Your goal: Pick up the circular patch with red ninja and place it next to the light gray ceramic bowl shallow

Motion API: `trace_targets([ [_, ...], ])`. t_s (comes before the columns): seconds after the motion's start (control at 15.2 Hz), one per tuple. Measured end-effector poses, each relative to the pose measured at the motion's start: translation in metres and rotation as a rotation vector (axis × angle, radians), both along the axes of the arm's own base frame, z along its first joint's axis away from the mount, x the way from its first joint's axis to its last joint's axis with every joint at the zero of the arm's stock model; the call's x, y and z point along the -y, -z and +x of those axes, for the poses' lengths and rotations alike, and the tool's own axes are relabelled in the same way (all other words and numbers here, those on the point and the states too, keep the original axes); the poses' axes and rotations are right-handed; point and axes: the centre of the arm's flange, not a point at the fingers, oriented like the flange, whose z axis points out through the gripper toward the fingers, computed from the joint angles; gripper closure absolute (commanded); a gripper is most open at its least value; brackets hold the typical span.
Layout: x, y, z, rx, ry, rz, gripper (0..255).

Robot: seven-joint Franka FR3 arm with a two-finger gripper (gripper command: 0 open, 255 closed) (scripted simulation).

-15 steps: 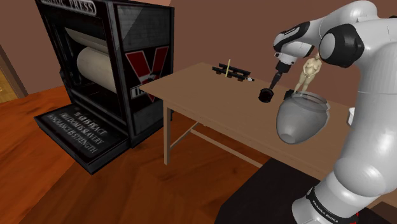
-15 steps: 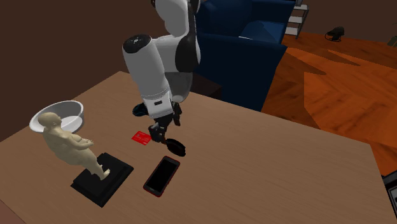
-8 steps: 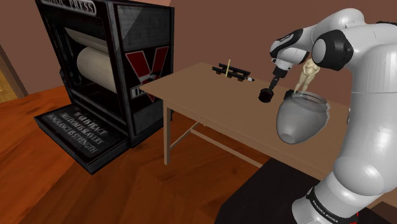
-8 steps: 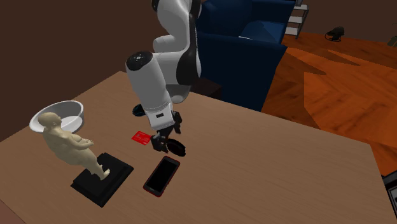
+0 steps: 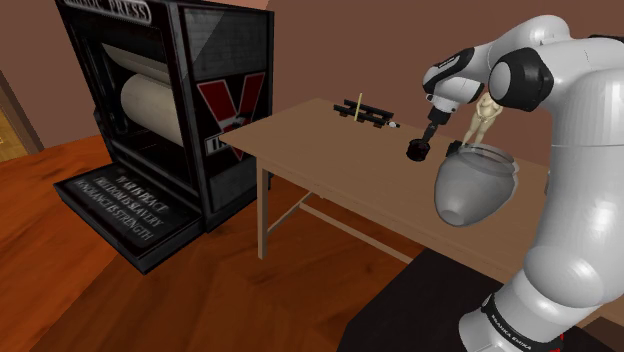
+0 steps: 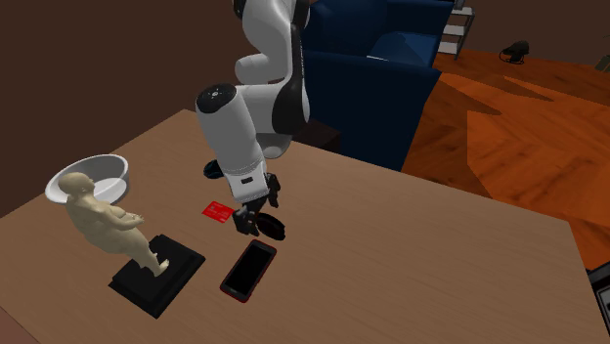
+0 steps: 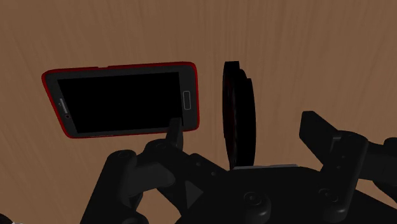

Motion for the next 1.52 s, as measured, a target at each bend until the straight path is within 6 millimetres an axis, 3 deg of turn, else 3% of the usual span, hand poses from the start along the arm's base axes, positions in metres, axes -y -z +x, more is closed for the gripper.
trace_targets([
  [0.07, 0.000, 0.000, 0.000, 0.000, 0.000, 0.000, 255],
  [0.79, 0.000, -0.003, 0.000, 0.000, 0.000, 0.000, 255],
  [1.52, 0.000, -0.057, 0.000, 0.000, 0.000, 0.000, 255],
])
